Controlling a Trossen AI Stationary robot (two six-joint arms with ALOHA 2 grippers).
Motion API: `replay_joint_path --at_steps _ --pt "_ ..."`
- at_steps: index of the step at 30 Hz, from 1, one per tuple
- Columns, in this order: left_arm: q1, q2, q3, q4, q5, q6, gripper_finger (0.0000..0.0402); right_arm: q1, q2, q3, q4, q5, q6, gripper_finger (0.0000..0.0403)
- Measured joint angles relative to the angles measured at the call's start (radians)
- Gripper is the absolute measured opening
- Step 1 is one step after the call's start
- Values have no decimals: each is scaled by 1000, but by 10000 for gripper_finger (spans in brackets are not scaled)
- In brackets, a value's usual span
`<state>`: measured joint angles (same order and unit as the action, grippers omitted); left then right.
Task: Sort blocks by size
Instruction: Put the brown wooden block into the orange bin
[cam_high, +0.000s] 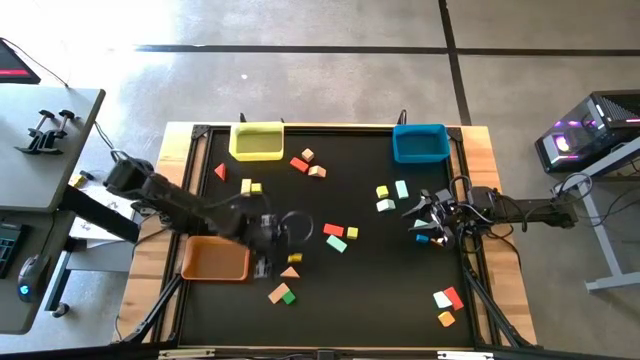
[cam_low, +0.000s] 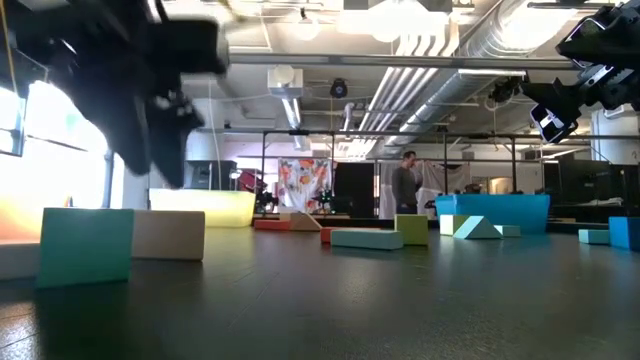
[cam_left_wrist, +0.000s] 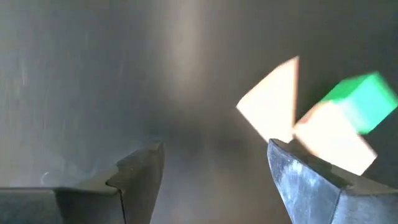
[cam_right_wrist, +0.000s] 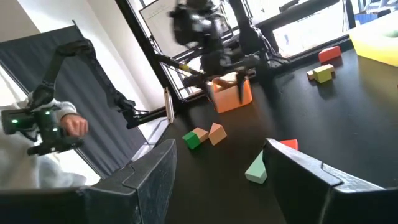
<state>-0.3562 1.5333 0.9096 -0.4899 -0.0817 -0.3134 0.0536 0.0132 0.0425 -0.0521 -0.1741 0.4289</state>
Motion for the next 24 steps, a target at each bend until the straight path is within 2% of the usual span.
replay_joint_path --at_steps 4,6,9,14,21,24 --pt "-104 14 1 138 -167 -1 271 0 0 0 0 0 -1 236" --pt "-124 40 2 172 -195 -27 271 0 0 0 0 0 -1 236" --pt "-125 96 1 228 -181 -87 271 0 0 0 0 0 0 236" --pt "-119 184 0 263 -159 -105 271 0 6 0 1 0 0 236" --pt "-93 236 0 252 -74 -120 269 0 7 0 0 0 -2 236" --pt "-87 244 1 252 -58 -104 254 0 8 0 0 0 -1 236"
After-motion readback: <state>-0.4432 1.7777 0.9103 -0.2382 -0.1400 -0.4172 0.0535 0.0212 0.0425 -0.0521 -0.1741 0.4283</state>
